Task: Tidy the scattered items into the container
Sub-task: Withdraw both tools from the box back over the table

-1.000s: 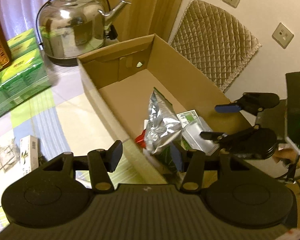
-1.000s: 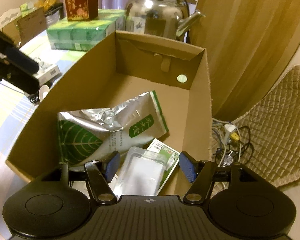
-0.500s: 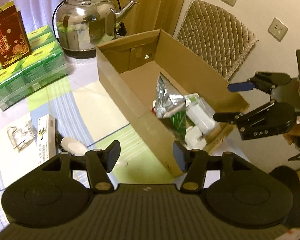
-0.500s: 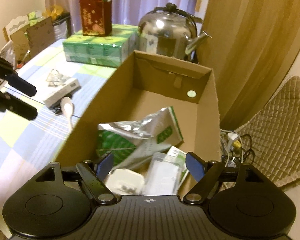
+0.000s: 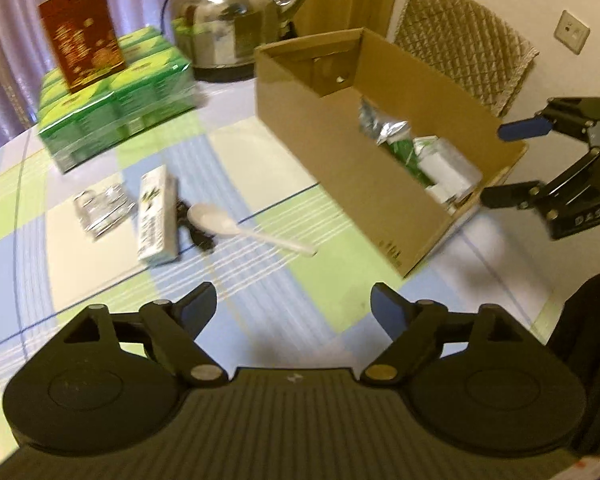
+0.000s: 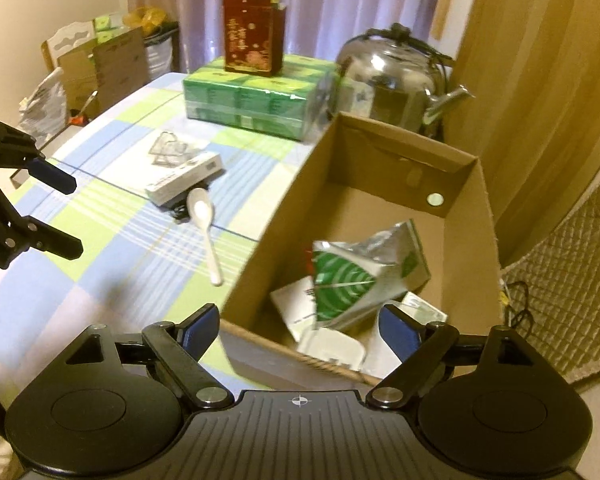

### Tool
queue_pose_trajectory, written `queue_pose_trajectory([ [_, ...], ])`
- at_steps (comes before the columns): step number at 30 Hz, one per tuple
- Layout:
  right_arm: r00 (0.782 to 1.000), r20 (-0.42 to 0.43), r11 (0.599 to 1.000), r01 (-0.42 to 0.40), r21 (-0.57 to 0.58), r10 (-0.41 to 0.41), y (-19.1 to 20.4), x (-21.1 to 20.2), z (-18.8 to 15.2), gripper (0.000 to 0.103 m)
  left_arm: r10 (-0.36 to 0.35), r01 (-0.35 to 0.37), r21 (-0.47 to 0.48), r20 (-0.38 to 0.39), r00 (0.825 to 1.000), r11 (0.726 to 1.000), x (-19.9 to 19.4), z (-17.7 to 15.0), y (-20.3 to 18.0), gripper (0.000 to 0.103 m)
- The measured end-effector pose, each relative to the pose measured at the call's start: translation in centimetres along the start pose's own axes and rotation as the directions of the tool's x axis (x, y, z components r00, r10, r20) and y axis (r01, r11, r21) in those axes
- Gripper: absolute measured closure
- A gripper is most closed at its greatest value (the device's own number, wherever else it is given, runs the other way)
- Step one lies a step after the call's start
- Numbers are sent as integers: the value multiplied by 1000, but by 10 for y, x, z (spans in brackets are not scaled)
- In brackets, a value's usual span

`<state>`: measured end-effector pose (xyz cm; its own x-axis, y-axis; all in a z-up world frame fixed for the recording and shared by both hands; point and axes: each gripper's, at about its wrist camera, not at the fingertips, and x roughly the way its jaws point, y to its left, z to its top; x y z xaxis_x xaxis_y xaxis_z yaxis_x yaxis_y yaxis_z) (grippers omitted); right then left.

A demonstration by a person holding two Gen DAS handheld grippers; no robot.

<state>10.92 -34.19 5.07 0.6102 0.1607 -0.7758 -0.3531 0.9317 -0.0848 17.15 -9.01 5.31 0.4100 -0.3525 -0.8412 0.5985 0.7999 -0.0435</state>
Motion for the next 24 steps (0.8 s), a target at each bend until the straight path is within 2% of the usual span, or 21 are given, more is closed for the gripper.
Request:
queue_pose_trajectory([
  [15, 999, 17, 996, -43, -75, 44, 52, 1, 18, 14, 102, -103, -36, -36, 994, 994, -9, -59, 41, 4],
  [24, 994, 28, 987, -101, -126, 105, 86, 14, 34, 13, 154, -157, -81, -49, 987, 984, -10, -86, 74, 4],
])
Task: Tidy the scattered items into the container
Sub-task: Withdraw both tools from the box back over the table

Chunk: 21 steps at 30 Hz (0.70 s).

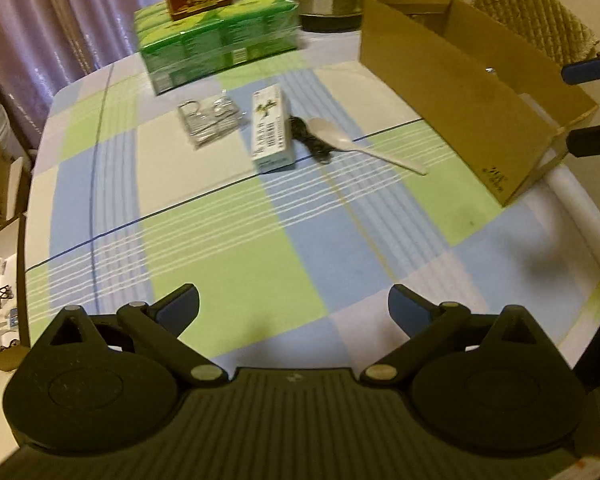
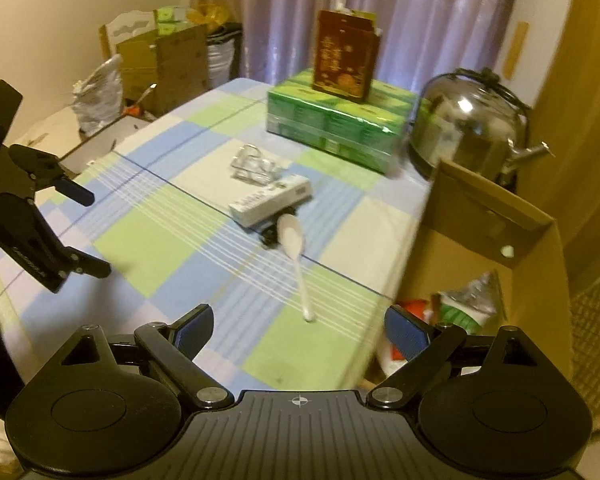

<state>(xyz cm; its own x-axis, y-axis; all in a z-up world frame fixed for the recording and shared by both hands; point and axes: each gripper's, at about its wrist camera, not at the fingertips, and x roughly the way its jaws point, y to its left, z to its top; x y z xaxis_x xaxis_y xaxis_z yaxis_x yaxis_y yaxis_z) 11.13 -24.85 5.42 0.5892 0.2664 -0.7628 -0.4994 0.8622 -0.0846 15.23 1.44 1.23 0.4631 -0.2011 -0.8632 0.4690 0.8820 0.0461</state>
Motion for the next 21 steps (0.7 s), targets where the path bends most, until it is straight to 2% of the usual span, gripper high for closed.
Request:
queue_pose_trajectory([
  [12, 998, -33, 998, -62, -29, 61, 24, 57, 23, 13, 10, -10, -11, 14, 1000, 1000, 21, 11, 27, 4],
  [21, 995, -93, 999, -44, 9, 45, 12, 113, 33, 13, -27, 28, -24, 21, 999, 999, 56, 36, 39, 5],
])
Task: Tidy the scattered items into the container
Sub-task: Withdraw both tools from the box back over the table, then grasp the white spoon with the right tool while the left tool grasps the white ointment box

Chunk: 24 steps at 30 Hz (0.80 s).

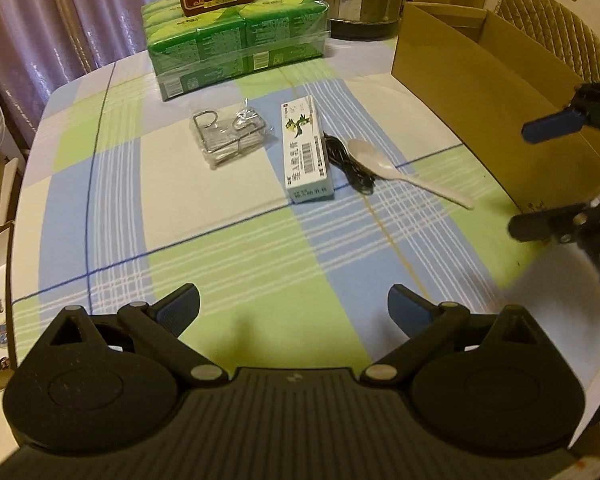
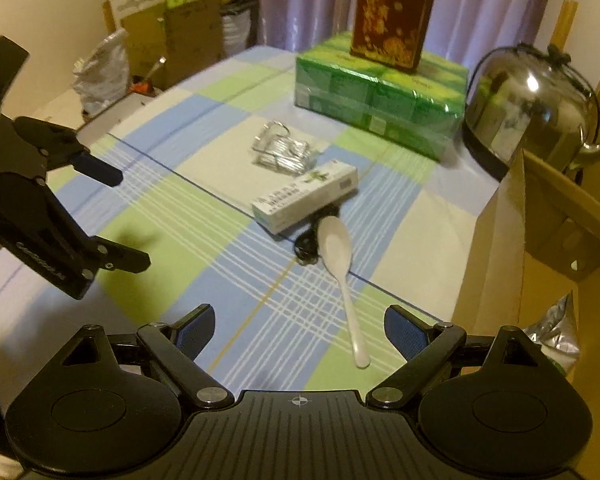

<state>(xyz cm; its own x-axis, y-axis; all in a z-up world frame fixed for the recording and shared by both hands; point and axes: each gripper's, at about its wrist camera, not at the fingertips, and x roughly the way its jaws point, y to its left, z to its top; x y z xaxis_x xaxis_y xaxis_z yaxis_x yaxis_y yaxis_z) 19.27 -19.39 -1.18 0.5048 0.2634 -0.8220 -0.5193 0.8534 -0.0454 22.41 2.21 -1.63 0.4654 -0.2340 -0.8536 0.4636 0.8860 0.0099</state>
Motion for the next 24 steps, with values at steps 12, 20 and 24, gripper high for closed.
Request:
queue_pose_trajectory([
  [12, 998, -57, 998, 42, 43, -39, -29, 60, 14, 35, -42, 42, 9, 23, 999, 999, 55, 45, 10, 12],
  [20, 996, -78, 997, 44, 66, -39, -39, 89, 15, 43, -86, 87, -14, 31, 996, 996, 88, 70, 16, 32],
  [24, 996, -83, 997, 42, 59, -37, -43, 100, 18, 50, -108, 109, -29, 31, 994, 994, 102, 76, 16, 37],
])
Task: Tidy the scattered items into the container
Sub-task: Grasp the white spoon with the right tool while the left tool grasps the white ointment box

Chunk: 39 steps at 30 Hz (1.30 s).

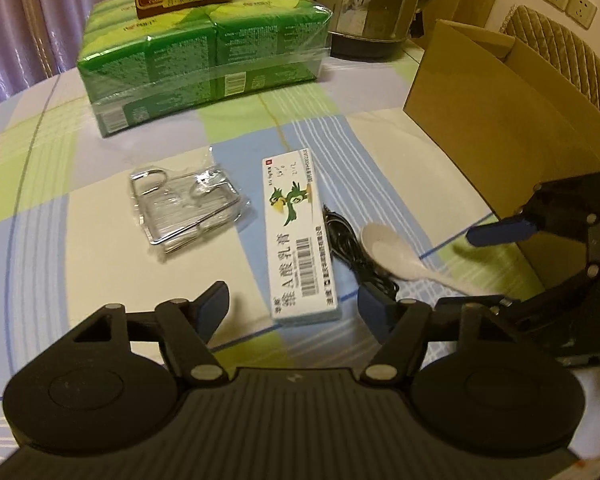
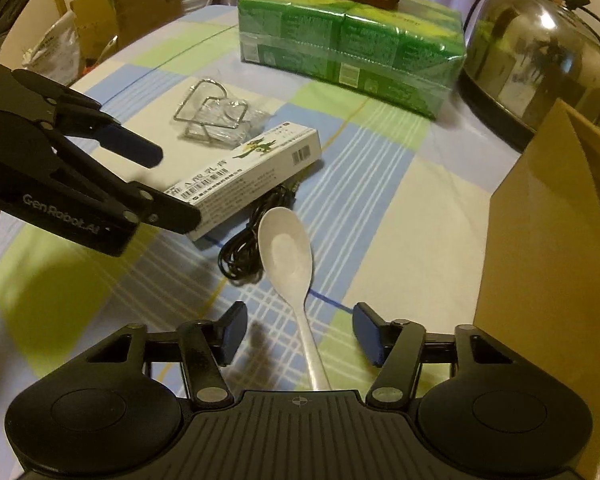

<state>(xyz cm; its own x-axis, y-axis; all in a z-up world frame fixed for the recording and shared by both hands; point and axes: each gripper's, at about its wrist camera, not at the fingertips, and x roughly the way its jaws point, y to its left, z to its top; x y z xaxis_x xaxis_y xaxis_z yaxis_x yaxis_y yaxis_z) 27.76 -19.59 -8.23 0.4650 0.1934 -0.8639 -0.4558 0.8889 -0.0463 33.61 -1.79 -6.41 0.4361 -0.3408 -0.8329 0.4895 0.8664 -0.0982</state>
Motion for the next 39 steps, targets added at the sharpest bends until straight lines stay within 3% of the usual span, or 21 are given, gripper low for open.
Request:
queue_pose_trajectory([
  [1, 1000, 0, 1000, -2, 2, 2, -1, 2, 1, 51, -2, 2, 2, -2, 1000, 1000, 3, 0, 0, 38],
  [3, 1000, -1, 1000, -5, -3, 5, -2, 7, 2, 52, -3, 3, 5, -2, 1000, 1000, 9, 0, 0, 57],
  [6, 1000, -4, 1000, -6, -23, 6, -1, 12, 4, 53, 1, -1, 12, -4, 1000, 1000, 12, -2, 0, 69],
  [15, 999, 7, 999, -35, -30, 35, -2, 29, 12, 58, 26, -25, 51, -13, 1000, 998, -15, -37, -4, 70],
  [20, 999, 15, 999, -36, -24, 37, 0, 30, 16, 75, 29, -28, 45, -14, 999, 999, -36, -66, -10, 70],
  [26, 999, -8, 999, -42, -8, 42, 8, 20, 7, 75, 42, -41, 63, -12, 999, 997, -52, -90, -23, 70],
  [30, 998, -27, 999, -52, -2, 52, 21, -3, -14, 75, 26, -24, 86, -19, 999, 996, -65, -109, -41, 70],
  [37, 995, -54, 996, -76, 52, 78, 45, -44, -82, 75, 5, 1, 134, -49, 999, 991, -86, -146, -76, 70],
  [39, 995, -55, 995, -80, 67, 84, 50, -52, -99, 75, 4, 5, 144, -61, 998, 990, -89, -154, -83, 62],
])
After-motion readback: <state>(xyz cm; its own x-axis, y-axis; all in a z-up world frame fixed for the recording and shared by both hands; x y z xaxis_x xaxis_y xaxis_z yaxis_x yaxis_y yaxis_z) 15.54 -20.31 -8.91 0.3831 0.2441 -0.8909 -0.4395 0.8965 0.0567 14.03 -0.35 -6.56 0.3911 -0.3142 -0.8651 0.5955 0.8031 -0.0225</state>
